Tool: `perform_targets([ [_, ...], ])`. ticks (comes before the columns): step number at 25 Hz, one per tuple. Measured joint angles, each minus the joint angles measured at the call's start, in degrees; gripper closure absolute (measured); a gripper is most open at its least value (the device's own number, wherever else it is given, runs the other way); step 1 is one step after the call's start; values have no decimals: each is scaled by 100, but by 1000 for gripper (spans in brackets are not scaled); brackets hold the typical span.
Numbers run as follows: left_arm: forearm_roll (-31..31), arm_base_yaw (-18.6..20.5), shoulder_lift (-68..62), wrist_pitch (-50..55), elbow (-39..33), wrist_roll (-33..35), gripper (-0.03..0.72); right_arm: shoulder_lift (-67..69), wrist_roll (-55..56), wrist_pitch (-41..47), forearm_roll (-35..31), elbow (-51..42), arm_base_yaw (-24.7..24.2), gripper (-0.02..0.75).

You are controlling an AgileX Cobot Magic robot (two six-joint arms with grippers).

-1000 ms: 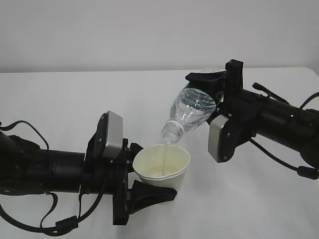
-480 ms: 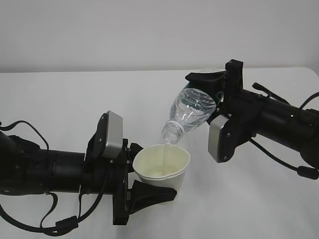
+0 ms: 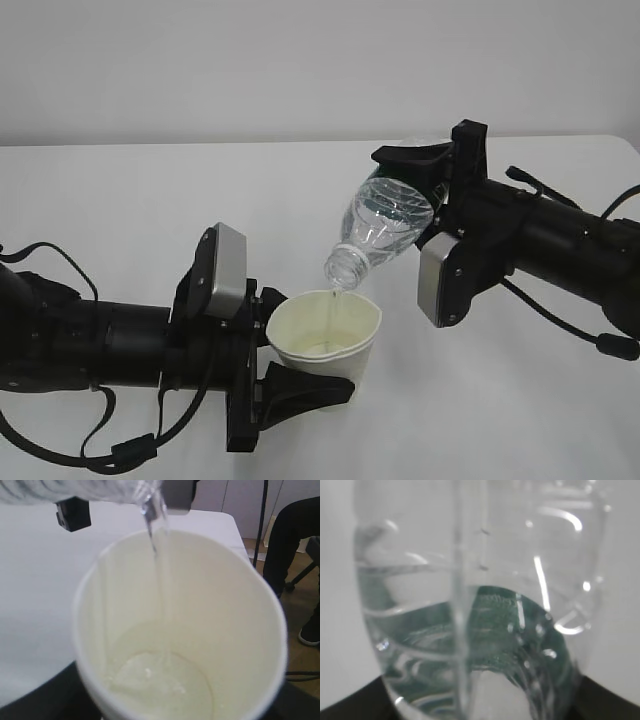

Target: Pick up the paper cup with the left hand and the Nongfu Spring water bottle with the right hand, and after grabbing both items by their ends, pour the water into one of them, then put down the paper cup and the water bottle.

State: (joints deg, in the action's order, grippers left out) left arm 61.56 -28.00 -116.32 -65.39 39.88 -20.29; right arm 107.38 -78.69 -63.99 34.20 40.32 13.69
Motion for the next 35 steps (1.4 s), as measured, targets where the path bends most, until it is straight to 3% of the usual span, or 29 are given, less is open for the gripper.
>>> perform_targets([
  [35,13,0,0,11,0,0,218,0,-156,-4,0,14,0,322],
])
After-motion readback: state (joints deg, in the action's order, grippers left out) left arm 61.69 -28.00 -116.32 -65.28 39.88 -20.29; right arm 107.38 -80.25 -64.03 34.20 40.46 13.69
